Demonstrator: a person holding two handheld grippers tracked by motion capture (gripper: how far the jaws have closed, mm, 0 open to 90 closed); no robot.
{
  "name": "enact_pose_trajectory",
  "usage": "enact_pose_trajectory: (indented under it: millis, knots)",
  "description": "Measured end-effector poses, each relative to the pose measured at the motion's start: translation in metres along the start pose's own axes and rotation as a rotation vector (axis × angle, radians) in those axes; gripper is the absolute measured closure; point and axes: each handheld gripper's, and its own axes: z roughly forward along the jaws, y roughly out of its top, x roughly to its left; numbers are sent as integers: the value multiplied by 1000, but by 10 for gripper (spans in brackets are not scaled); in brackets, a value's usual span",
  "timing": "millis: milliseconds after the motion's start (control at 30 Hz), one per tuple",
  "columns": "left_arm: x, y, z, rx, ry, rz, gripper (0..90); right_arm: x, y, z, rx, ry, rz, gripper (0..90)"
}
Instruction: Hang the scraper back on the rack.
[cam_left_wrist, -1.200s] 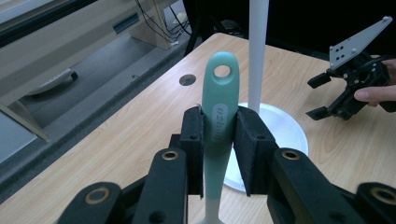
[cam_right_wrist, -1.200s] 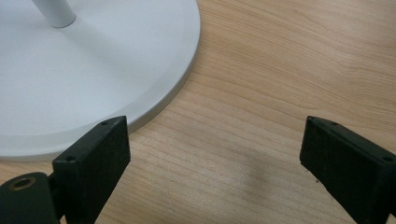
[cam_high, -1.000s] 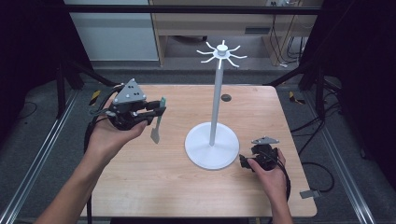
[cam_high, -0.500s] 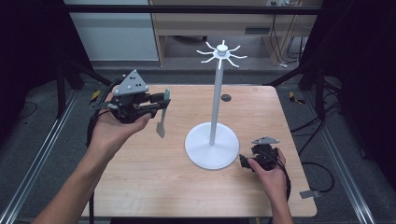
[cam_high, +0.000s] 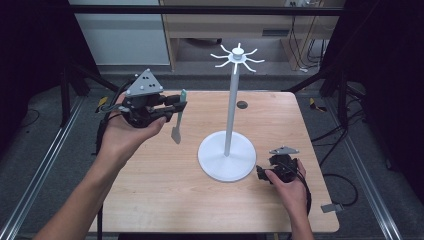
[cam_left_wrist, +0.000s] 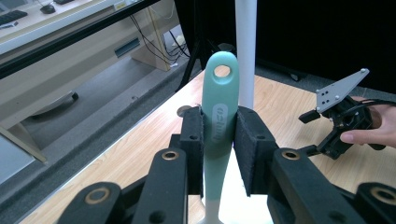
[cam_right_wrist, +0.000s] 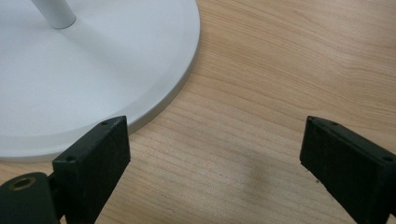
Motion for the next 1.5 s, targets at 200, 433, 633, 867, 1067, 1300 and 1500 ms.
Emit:
enact_pose_trajectory:
  millis: [200, 433, 633, 867, 1067, 1300, 1500]
  knots:
    - [0, 5, 2, -6, -3, -3, 738, 0, 0, 0, 0, 1, 0, 88]
    - [0, 14, 3, -15, -4, -5, 738, 0, 0, 0, 0, 1, 0, 88]
    - [1, 20, 6, -23, -8, -20, 738, 0, 0, 0, 0, 1, 0, 88]
    - [6, 28, 10, -41, -12, -56, 738, 0, 0, 0, 3, 2, -1, 87]
    - [9, 35, 15, -16, 9, -39, 738, 1, 0, 1, 7, 5, -2, 87]
    - [14, 44, 21, -29, -2, -71, 737, 1, 0, 1, 8, 5, -4, 87]
    - [11, 52, 27, -35, -21, -78, 738, 2, 0, 2, 9, 7, -4, 87]
